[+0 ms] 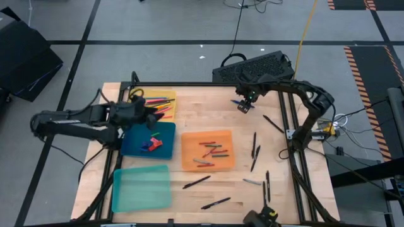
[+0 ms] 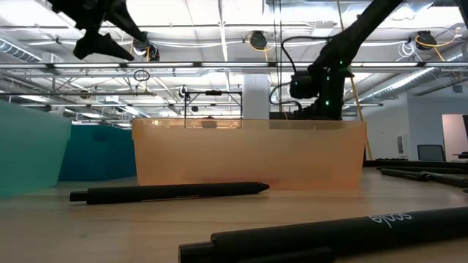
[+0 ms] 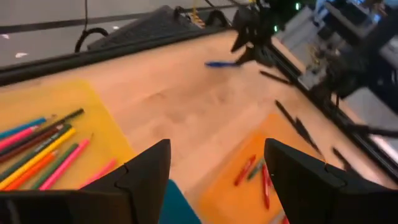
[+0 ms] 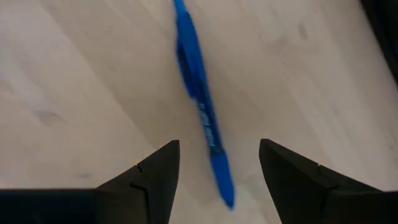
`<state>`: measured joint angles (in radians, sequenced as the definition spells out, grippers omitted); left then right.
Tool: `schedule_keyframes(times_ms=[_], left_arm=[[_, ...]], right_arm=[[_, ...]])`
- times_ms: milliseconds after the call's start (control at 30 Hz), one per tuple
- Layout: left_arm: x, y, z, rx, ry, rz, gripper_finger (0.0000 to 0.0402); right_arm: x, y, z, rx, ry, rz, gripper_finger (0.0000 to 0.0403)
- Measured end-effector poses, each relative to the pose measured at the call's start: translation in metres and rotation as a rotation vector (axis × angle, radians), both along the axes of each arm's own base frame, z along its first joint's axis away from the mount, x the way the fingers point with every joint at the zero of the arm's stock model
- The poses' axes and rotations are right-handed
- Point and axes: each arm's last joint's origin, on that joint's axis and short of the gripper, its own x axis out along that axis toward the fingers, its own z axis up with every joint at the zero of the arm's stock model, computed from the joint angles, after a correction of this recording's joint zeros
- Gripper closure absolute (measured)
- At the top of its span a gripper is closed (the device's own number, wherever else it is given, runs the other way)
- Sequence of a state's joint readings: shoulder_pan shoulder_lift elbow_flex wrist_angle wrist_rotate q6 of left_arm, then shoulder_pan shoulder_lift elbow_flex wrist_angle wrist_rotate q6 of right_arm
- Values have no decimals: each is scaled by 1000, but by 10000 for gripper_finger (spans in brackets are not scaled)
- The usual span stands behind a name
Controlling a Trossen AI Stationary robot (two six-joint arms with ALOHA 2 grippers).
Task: Sort crayons/erasers/pens/pencils in bins
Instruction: Put the blue pen into the green bin
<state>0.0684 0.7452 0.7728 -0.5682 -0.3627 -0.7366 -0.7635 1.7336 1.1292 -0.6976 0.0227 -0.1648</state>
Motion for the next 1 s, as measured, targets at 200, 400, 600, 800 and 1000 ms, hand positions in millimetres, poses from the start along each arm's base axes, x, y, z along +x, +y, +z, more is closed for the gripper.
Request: schedule_keyframes(times_ms=[200, 400, 600, 800, 1000], left_arm=[[-4, 20, 4, 2, 0, 62, 140], [-2, 34, 15, 18, -124, 83, 140], [-1, 45, 29, 54, -277, 75, 140], [-1, 48, 34, 128, -294, 7, 140], [-2, 43, 38, 232, -276, -107, 140]], right_arm=[[-5, -10, -17, 31, 48, 48, 215], [-4, -15, -30, 62, 62, 48, 252], [-3, -15, -34, 63, 62, 65, 282], [-3, -16, -35, 50, 70, 119, 327], [-2, -15, -29, 36, 57, 122, 377]])
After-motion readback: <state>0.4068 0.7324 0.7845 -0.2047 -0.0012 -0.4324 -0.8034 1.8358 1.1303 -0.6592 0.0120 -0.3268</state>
